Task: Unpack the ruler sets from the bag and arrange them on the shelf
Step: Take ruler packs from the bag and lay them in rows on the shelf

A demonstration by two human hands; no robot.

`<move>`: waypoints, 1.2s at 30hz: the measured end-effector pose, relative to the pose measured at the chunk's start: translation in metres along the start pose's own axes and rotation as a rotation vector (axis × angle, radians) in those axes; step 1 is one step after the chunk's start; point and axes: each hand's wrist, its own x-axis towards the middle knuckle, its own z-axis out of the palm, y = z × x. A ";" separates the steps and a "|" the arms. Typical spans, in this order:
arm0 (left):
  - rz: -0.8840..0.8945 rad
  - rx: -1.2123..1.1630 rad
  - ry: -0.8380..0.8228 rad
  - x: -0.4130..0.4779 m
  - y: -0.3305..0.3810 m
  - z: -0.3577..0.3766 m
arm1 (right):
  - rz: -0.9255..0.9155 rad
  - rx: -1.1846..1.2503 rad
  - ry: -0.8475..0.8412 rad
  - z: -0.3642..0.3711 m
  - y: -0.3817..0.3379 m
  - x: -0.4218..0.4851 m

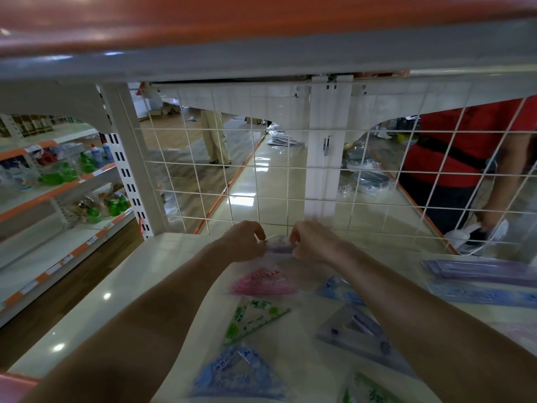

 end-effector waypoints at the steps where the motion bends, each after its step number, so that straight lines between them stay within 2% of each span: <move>1: 0.017 0.058 0.022 -0.001 0.001 0.001 | -0.011 -0.024 0.007 0.001 0.000 0.001; 5: 0.086 0.217 0.099 -0.005 0.004 0.003 | -0.010 -0.137 0.013 0.006 -0.004 0.001; 9: 0.145 0.352 0.085 -0.007 0.002 0.010 | -0.054 -0.223 0.048 0.010 -0.007 -0.006; 13: 0.122 0.364 0.056 -0.011 0.001 0.006 | -0.071 -0.210 0.036 0.010 -0.006 -0.010; 16: 0.049 0.281 0.056 -0.020 -0.003 -0.013 | -0.091 -0.119 0.056 0.003 -0.006 -0.019; 18: 0.019 0.255 -0.026 -0.029 -0.008 -0.025 | -0.102 -0.063 0.016 0.000 -0.011 -0.027; 21: -0.041 0.239 -0.245 -0.048 -0.009 -0.031 | -0.074 0.005 -0.183 -0.004 -0.023 -0.040; 23: -0.055 0.288 -0.323 -0.055 -0.006 -0.029 | -0.064 0.024 -0.232 -0.003 -0.028 -0.043; 32: -0.046 0.332 -0.276 -0.057 -0.001 -0.022 | -0.041 -0.059 -0.253 -0.005 -0.037 -0.041; 36: -0.053 0.342 -0.334 -0.055 -0.001 -0.024 | -0.010 -0.099 -0.276 -0.005 -0.043 -0.038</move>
